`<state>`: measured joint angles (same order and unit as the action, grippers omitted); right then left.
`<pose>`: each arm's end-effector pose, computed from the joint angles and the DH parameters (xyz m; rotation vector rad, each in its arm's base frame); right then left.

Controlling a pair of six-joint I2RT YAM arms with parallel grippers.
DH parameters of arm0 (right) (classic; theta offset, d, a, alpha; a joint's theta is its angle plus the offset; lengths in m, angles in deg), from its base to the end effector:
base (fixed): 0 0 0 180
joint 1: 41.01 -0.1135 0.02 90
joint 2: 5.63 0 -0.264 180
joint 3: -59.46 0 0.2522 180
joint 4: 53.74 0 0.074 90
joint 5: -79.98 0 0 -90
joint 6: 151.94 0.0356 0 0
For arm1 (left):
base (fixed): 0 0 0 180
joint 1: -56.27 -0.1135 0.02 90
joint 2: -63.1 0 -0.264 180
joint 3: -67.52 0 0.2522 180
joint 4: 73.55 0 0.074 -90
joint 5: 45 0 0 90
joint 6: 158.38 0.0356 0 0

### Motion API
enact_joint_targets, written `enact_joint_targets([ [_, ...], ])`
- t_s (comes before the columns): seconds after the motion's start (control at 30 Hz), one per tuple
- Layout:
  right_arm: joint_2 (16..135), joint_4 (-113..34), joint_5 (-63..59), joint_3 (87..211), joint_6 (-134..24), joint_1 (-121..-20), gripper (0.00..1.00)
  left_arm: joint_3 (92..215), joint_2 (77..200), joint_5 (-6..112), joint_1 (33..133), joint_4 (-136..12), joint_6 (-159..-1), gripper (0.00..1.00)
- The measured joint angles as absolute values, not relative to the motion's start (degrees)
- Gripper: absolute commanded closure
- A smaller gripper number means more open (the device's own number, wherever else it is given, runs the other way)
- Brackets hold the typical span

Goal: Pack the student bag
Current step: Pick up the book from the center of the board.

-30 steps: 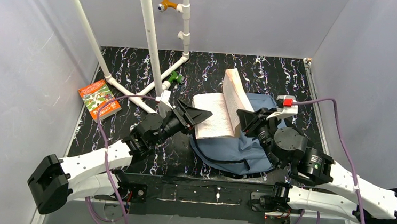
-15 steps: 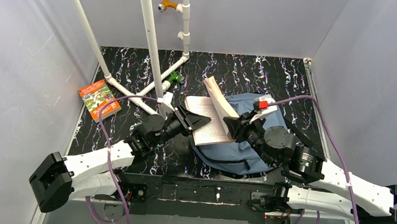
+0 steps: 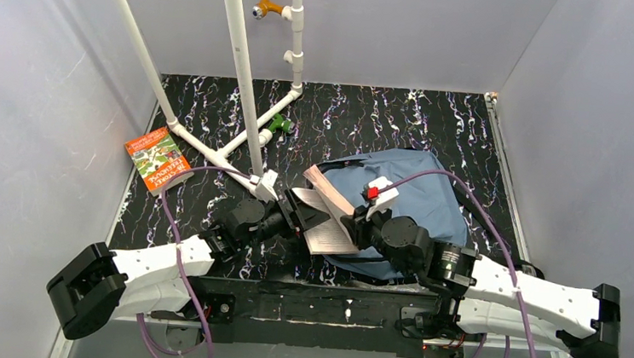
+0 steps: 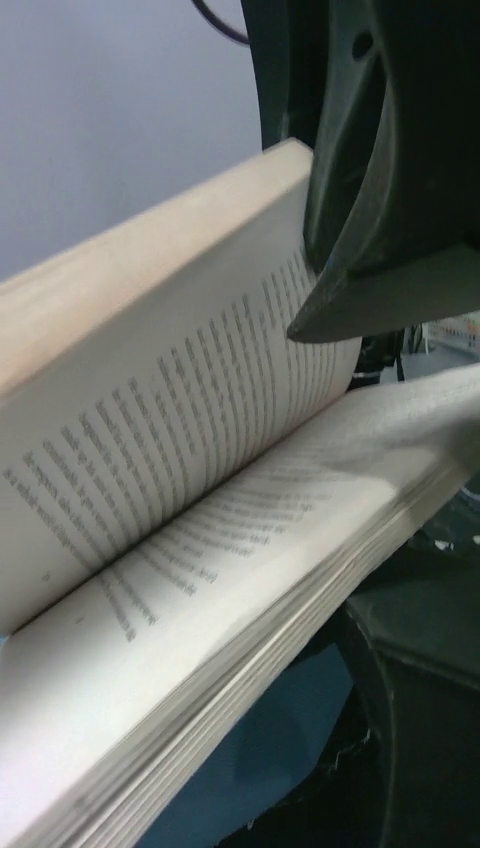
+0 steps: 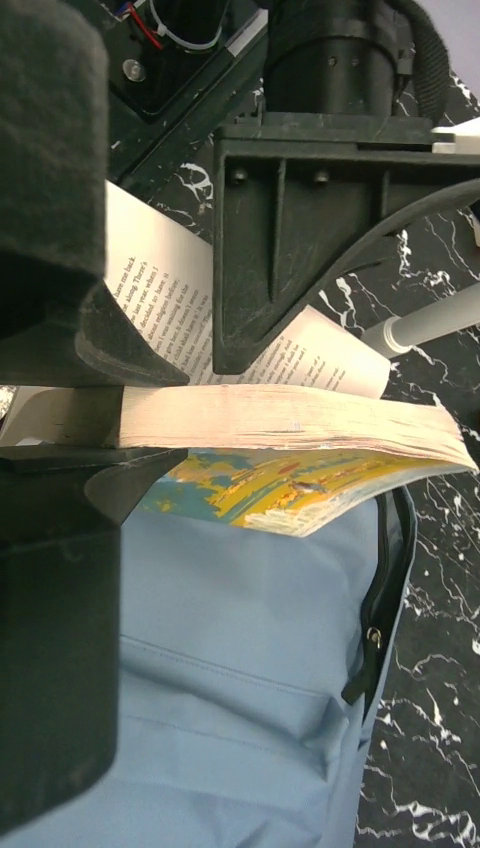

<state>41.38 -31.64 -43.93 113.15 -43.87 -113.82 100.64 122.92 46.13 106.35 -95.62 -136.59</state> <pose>0.0752 0.1759 0.3084 -0.4525 1.7755 0.5866 0.1418 -0.1706 0.2196 -0.2841 1.8907 -1.5234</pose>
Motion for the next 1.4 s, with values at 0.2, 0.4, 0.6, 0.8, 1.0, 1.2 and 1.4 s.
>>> enact_joint_targets([
  [0.2, 43.1, -35.8, -42.5, 110.7, -43.1, -113.8, 0.99, 100.7, 122.9, 49.9, 106.3, -95.9, -134.8, 0.12],
  [0.4, 44.9, -38.0, -41.0, 110.1, -42.5, -113.8, 0.99, 100.6, 119.8, 50.8, 106.3, -95.8, -134.2, 0.06],
  [0.6, 45.2, -39.1, -40.1, 109.5, -42.5, -113.8, 0.94, 100.6, 114.6, 49.9, 106.3, -96.1, -134.5, 0.02],
  [0.8, 45.2, -40.6, -36.7, 108.5, -43.6, -113.8, 0.86, 100.9, 116.9, 47.2, 106.4, -96.4, -138.3, 0.02],
  [1.0, 48.5, -41.5, -34.2, 108.5, -45.7, -113.8, 0.79, 103.3, 122.4, 47.0, 106.3, -93.6, -140.6, 0.04],
  [1.2, 50.2, -41.5, -30.7, 108.5, -48.9, -114.7, 0.5, 103.4, 121.1, 46.2, 106.3, -88.6, -141.4, 0.27],
  [1.4, 50.4, -42.0, -24.4, 108.9, -50.3, -116.0, 0.21, 102.2, 120.3, 45.0, 106.3, -85.8, -141.7, 0.63],
])
